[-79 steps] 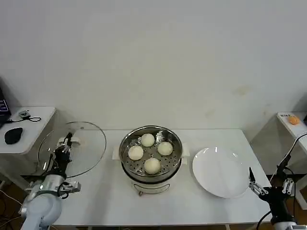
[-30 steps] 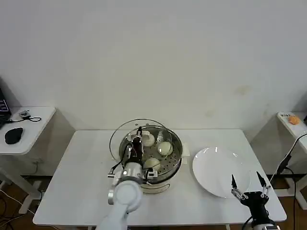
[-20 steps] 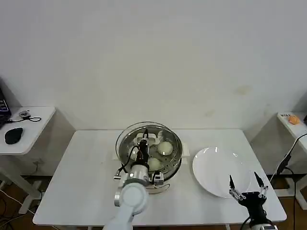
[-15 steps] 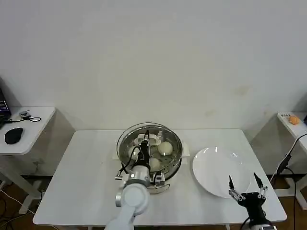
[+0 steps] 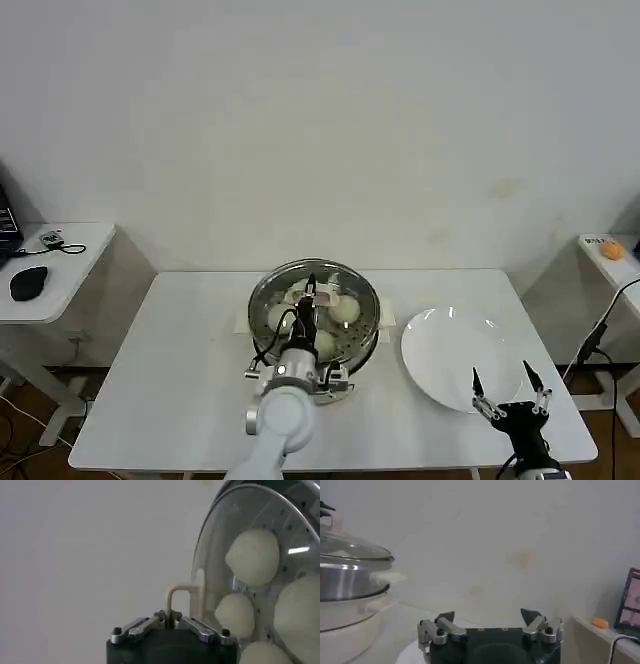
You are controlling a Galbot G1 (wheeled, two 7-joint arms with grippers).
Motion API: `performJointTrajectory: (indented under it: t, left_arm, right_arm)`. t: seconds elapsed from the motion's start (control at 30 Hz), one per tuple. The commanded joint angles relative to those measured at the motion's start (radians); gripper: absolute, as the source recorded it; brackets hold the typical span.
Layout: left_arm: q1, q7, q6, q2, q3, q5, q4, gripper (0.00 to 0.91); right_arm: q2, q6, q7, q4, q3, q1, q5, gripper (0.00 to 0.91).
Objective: Take steamed baozi put them in steamer then cover it.
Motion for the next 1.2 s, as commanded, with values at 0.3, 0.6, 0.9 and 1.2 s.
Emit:
performJointTrajectory:
  t: [0.3, 0.6, 0.9, 1.2]
  left_arm:
    - [0.000, 0.000, -0.005, -0.009, 0.008, 0.007, 0.010, 0.000]
    - [-0.003, 0.002, -0.006, -0.014, 0.012, 0.005, 0.023, 0.000]
    - [0.001, 0.002, -0.012, -0.010, 0.012, -0.001, 0.012, 0.907]
    - [0.023, 0.000, -0.015, 0.009, 0.007, -0.006, -0.030, 0.907]
  right_arm:
    - [0.000, 0.002, 0.000, -0.005, -0.005, 0.000, -0.003, 0.907]
    - [0.001, 0.003, -0.001, -0.009, -0.008, 0.002, -0.006, 0.907]
    - [0.002, 0.003, -0.001, -0.009, -0.011, 0.002, -0.007, 0.907]
    - [0.004, 0.003, -0.001, -0.008, -0.021, 0.002, -0.014, 0.907]
